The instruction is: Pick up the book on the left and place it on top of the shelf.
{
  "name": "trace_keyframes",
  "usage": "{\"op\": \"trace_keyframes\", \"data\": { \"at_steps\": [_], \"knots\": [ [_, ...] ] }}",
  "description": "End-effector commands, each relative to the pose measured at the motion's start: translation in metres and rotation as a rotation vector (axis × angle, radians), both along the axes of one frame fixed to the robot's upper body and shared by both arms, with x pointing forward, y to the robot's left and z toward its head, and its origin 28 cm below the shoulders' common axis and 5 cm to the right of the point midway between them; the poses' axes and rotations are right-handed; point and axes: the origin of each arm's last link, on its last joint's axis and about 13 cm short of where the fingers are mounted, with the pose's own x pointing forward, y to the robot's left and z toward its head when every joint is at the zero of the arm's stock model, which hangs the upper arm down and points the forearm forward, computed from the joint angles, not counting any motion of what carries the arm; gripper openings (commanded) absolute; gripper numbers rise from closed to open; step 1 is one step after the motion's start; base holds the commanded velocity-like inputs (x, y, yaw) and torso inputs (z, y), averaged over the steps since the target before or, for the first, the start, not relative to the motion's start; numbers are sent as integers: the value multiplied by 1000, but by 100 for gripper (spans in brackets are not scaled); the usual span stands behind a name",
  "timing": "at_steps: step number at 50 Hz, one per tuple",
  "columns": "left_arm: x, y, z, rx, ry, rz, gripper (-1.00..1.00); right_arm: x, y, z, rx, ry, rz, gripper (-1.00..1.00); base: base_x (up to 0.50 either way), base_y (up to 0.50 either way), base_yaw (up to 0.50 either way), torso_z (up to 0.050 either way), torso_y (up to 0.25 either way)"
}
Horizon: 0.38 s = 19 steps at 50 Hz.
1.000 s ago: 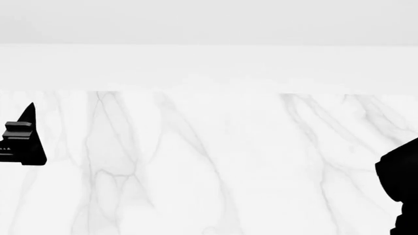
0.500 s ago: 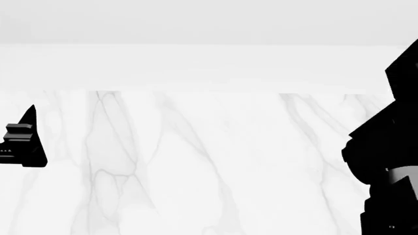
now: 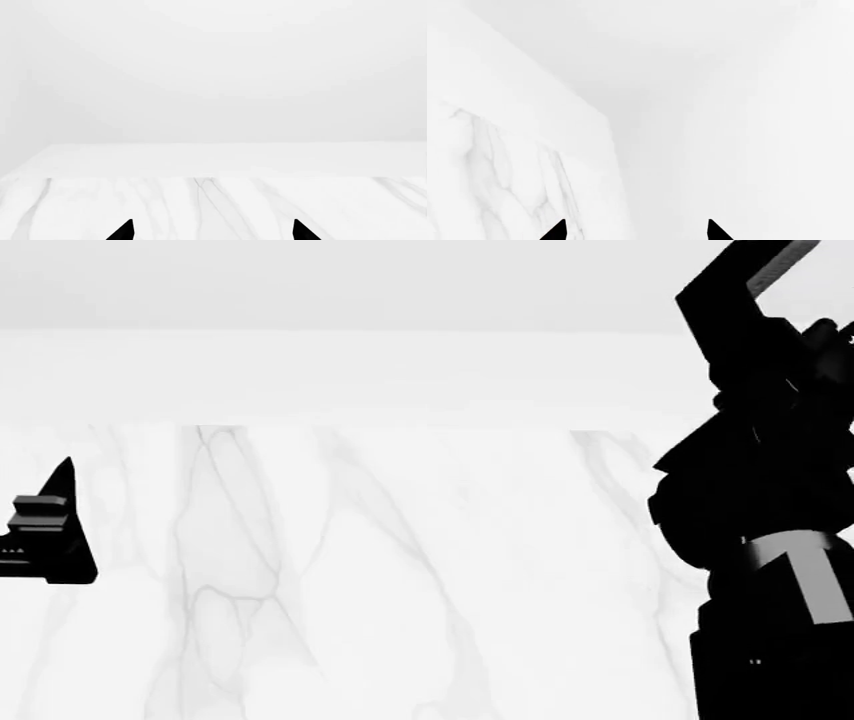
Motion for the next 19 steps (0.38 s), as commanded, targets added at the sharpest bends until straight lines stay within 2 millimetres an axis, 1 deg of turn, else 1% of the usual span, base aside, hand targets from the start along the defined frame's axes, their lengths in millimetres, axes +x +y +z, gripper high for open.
{"op": "trace_keyframes", "data": {
  "at_steps": [1,3,4,5,6,7,8,9,11,13,14,15,16,17,18,19],
  "knots": [
    [1,0,-2,-2,0,-4,100,12,21,10,552,-113,300,100,0,0,0,0,0],
    [1,0,-2,-2,1,-5,100,13,25,9,713,-121,351,100,0,0,0,0,0],
    [1,0,-2,-3,-1,-6,100,13,28,7,828,-101,400,100,0,0,0,0,0],
    [1,0,-2,-3,-1,-6,100,13,28,7,828,-101,400,100,0,0,0,0,0],
    [1,0,-2,-3,0,-5,100,14,31,1,912,-127,437,100,0,0,0,0,0],
    [1,0,-2,-2,0,-6,100,14,32,-2,959,-122,466,100,0,0,0,0,0],
    [2,-1,-2,-3,0,-8,100,14,35,-13,968,-108,473,100,0,0,0,0,0],
    [1,-1,-2,-2,0,-9,100,14,37,-20,956,-114,465,100,0,0,0,0,0],
    [1,-1,-2,-2,-3,-13,100,14,40,-28,1018,-125,487,100,0,0,0,0,0],
    [1,-1,-3,0,-2,-11,100,15,42,-33,975,-162,497,100,0,0,0,0,0],
    [1,-1,-3,-4,-5,-12,100,14,45,-41,916,-200,518,100,0,0,0,0,0],
    [2,-1,-4,-6,-6,-11,100,7,44,-52,943,-185,526,100,0,0,0,0,0],
    [2,-1,-4,-8,-6,-12,100,1,47,-51,954,-195,561,100,0,0,0,0,0],
    [2,-1,-5,-9,-6,-13,100,-9,48,-62,962,-205,575,100,0,0,0,0,0],
    [2,-2,-5,-9,-6,-14,100,-14,53,-53,948,-253,627,100,0,0,0,0,0],
    [2,-2,-5,-8,-5,-16,100,-19,54,-56,959,-256,634,100,0,0,0,0,0]
  ]
}}
